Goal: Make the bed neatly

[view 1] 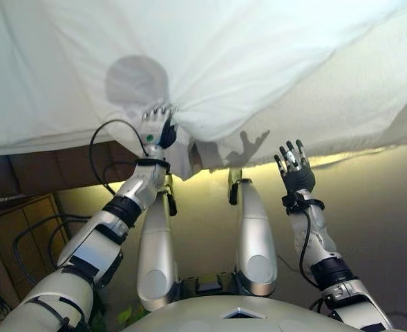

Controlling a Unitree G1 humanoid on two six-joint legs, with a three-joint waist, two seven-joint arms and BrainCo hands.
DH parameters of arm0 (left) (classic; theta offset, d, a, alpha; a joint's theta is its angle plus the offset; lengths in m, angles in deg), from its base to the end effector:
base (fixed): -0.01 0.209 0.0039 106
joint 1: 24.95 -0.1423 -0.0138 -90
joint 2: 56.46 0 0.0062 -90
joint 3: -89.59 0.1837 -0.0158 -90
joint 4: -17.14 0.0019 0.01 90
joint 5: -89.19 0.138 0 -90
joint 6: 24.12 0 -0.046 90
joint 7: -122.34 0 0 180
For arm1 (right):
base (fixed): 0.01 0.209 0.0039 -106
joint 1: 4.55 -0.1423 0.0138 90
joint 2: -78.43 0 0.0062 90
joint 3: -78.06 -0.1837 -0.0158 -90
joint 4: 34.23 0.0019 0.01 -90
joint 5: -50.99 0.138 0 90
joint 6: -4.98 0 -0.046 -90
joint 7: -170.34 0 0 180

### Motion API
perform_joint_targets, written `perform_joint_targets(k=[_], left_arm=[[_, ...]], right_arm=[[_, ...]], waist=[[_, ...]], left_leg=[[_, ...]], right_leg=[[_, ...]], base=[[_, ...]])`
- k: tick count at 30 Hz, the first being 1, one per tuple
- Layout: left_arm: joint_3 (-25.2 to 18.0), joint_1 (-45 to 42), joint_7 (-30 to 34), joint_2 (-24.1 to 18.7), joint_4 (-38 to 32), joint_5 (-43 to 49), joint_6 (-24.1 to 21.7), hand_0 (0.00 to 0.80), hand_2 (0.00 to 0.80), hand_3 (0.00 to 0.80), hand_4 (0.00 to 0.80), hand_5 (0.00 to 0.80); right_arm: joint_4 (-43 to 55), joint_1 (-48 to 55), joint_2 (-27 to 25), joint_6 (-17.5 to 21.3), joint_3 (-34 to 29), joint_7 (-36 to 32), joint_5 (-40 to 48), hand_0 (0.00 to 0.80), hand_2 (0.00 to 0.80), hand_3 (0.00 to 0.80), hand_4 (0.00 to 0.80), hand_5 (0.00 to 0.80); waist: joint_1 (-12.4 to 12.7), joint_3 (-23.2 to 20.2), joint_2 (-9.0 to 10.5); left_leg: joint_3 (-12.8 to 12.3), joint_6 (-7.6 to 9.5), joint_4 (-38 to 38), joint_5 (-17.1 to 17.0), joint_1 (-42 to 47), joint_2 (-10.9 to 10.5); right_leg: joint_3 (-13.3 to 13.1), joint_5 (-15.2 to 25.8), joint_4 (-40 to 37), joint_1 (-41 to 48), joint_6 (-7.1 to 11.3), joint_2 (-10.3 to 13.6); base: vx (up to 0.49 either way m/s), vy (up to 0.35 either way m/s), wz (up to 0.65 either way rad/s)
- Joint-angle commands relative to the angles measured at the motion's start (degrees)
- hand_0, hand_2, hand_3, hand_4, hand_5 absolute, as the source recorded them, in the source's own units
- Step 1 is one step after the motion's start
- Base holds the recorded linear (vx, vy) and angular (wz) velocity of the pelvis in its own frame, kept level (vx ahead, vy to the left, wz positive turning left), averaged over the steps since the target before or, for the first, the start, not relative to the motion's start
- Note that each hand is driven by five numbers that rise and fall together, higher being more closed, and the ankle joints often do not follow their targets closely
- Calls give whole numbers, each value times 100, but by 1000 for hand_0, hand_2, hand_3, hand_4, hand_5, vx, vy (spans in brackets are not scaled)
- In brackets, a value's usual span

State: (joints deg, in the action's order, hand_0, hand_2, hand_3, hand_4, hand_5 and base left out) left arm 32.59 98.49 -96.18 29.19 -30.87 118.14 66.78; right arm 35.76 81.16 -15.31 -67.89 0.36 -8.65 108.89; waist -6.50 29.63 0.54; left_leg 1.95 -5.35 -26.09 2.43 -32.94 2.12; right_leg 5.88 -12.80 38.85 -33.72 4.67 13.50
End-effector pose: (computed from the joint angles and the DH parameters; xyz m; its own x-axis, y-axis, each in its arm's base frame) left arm 0.2902 0.1494 0.0334 0.9606 -0.0146 0.2775 -0.2491 0.3978 0.8830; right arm 0.2075 -0.2014 0.0081 0.9912 -0.0933 -0.0943 0.1303 0.8171 0.5616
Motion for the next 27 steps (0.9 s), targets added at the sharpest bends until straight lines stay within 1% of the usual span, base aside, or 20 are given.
perform_joint_targets(k=[1,4,7,10,12,15,17,18,19,20,24,27], left_arm=[[-795,-261,-348,-527,96,-762,-315,800,800,800,800,800],[-1159,-777,-260,-664,100,-1212,-429,800,800,800,800,800],[-1533,-1315,-229,-725,430,-1735,-500,800,800,800,800,800],[-1853,-1724,-144,-867,851,-1868,-580,800,800,800,800,800],[-2022,-1938,-39,-962,969,-1821,-584,800,800,800,800,800],[-2161,-2202,75,-991,998,-1755,-487,800,800,800,800,800],[-2188,-2305,109,-975,1033,-1815,-468,800,800,800,800,800],[-2189,-2346,105,-945,1081,-1816,-507,781,781,781,781,781],[-2180,-2372,87,-915,1100,-1774,-547,427,427,427,427,427],[-2172,-2395,70,-880,1087,-1730,-532,0,0,0,0,0],[-2054,-2336,213,-866,1052,-1609,-742,0,0,0,0,0],[-1916,-2227,389,-839,853,-1568,-970,0,0,0,0,0]], right_arm=[[157,412,-37,208,-302,-188,-96,0,0,0,0,0],[134,597,29,158,-437,-196,-164,0,0,0,0,0],[87,768,106,108,-566,-213,-261,0,0,0,0,0],[36,908,119,43,-607,-273,-333,0,0,0,0,0],[4,1013,100,-11,-629,-322,-367,0,0,0,0,0],[-20,1157,70,-91,-704,-376,-382,0,0,0,0,0],[-28,1199,53,-126,-758,-433,-341,0,0,0,0,0],[-36,1216,52,-141,-779,-452,-340,0,0,0,0,0],[-41,1229,50,-153,-789,-461,-337,0,0,0,0,0],[-36,1244,41,-162,-789,-469,-320,0,0,0,0,0],[-32,1217,40,-167,-747,-465,-306,0,0,0,0,0],[10,1210,43,-131,-734,-459,-259,0,0,0,0,0]], waist=[[207,-351,-80],[353,-648,-112],[451,-905,-144],[480,-1137,-136],[509,-1271,-127],[550,-1438,-130],[572,-1473,-131],[576,-1487,-129],[582,-1491,-123],[587,-1487,-117],[581,-1431,-90],[576,-1342,-64]], left_leg=[[-167,387,597,-279,511,78],[-128,356,1048,-369,925,84],[-96,312,1378,-426,1284,123],[-125,274,1562,-430,1574,178],[-129,252,1640,-418,1724,205],[-120,232,1746,-418,1888,224],[-103,224,1765,-409,1936,228],[-98,222,1756,-398,1952,225],[-95,222,1742,-384,1961,226],[-92,225,1732,-376,1966,228],[-100,222,1640,-336,1899,240],[-107,231,1596,-317,1836,238]], right_leg=[[-141,1037,-1074,443,279,154],[1,1111,-1497,894,321,183],[125,1177,-1906,1333,329,168],[211,1193,-2187,1665,324,126],[253,1182,-2319,1842,332,98],[315,1190,-2522,2078,345,66],[348,1183,-2575,2157,352,61],[356,1178,-2586,2185,355,62],[362,1172,-2594,2206,358,64],[364,1169,-2591,2211,362,64],[331,1182,-2579,2163,391,71],[311,1203,-2595,2125,409,58]], base=[[178,41,31],[183,57,22],[168,46,11],[167,35,5],[153,24,11],[147,17,17],[89,9,4],[71,1,-4],[69,-3,-4],[57,-9,-5],[11,-16,-2],[-29,-43,-1]])
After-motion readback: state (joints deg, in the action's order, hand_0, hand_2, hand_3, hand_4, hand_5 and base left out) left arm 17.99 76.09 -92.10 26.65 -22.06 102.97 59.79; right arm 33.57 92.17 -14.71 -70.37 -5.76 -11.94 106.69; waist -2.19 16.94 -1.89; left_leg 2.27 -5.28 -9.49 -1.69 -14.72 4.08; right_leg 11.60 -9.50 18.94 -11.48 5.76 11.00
